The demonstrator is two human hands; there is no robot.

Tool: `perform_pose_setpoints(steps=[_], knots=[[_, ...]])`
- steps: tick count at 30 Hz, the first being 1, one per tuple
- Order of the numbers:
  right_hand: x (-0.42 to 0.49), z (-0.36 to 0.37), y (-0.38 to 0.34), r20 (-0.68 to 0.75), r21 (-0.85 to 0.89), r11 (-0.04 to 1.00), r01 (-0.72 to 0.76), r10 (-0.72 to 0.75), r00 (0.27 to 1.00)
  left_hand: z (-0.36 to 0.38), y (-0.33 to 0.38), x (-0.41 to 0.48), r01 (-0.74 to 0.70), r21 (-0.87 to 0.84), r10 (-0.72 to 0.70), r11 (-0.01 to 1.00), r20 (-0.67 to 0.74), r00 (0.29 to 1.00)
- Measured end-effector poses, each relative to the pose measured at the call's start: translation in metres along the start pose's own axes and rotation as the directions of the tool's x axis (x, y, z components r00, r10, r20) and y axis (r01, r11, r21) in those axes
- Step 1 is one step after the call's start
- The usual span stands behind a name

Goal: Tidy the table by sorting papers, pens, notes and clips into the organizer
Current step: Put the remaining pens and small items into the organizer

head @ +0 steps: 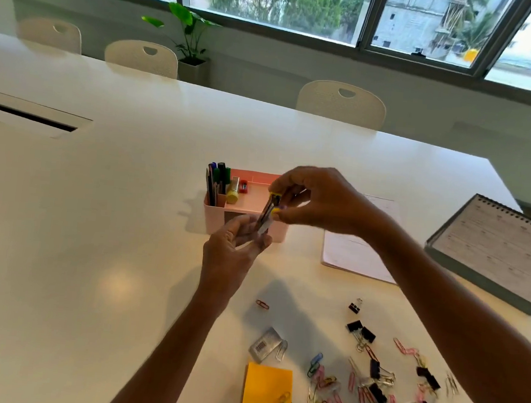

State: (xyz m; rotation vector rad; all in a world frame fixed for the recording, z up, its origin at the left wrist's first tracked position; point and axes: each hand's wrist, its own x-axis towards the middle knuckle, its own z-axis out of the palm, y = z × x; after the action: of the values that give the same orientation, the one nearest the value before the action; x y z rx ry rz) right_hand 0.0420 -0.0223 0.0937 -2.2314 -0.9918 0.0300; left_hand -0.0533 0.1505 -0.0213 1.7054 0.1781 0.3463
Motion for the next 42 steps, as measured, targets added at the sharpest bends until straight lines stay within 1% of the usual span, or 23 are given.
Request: perform_pose_setpoints(steps=[3, 9, 11, 14, 19, 24, 27, 30, 34, 36, 39, 42], knots=[[0.035, -0.011, 0.010, -0.014, 0.022, 0.998, -0.052, 0.053, 0.999, -0.009, -0.011, 0.005, 0.083, -0.033, -0.084, 0.996, -0.023, 0.996], [0.107, -0.014, 0.046, -0.115, 0.033, 0.992, -0.124, 0.127, 0.985, -0.025, -0.028, 0.011, 0.162, -0.015, -0.162, 0.987, 0.016, 0.987], [0.127, -0.007, 0.057, -0.113, 0.016, 0.988, -0.151, 0.151, 0.982, -0.029, -0.032, 0.013, 0.180, -0.009, -0.179, 0.984, 0.018, 0.984], [0.146, 0.009, 0.073, -0.077, 0.007, 0.983, -0.186, 0.186, 0.980, -0.035, -0.037, 0.014, 0.178, 0.008, -0.178, 0.984, 0.022, 0.984], [0.166, 0.022, 0.088, -0.072, 0.085, 0.975, -0.207, 0.213, 0.974, -0.044, -0.038, 0.023, 0.151, 0.029, -0.152, 0.988, 0.022, 0.988], [0.175, 0.026, 0.093, -0.032, 0.083, 0.976, -0.201, 0.205, 0.978, -0.049, -0.039, 0.029, 0.151, 0.013, -0.151, 0.988, 0.015, 0.988], [0.179, 0.033, 0.097, 0.030, 0.018, 0.976, -0.218, 0.217, 0.976, -0.047, -0.041, 0.029, 0.161, 0.001, -0.161, 0.987, 0.021, 0.987], [0.180, 0.044, 0.105, 0.144, -0.116, 0.971, -0.210, 0.225, 0.964, -0.046, -0.044, 0.029, 0.166, -0.002, -0.166, 0.986, 0.034, 0.986], [0.184, 0.052, 0.106, 0.257, -0.215, 0.968, -0.127, 0.181, 0.949, -0.045, -0.049, 0.027, 0.180, -0.009, -0.179, 0.984, 0.041, 0.983], [0.188, 0.051, 0.100, 0.322, -0.294, 0.953, -0.070, 0.168, 0.932, -0.046, -0.052, 0.026, 0.187, -0.006, -0.187, 0.982, 0.039, 0.982], [0.195, 0.051, 0.094, 0.410, -0.429, 0.902, 0.054, 0.141, 0.901, -0.045, -0.054, 0.023, 0.198, -0.001, -0.198, 0.980, 0.032, 0.980], [0.198, 0.054, 0.093, 0.466, -0.522, 0.841, 0.139, 0.145, 0.873, -0.044, -0.055, 0.022, 0.206, 0.005, -0.206, 0.979, 0.028, 0.978]])
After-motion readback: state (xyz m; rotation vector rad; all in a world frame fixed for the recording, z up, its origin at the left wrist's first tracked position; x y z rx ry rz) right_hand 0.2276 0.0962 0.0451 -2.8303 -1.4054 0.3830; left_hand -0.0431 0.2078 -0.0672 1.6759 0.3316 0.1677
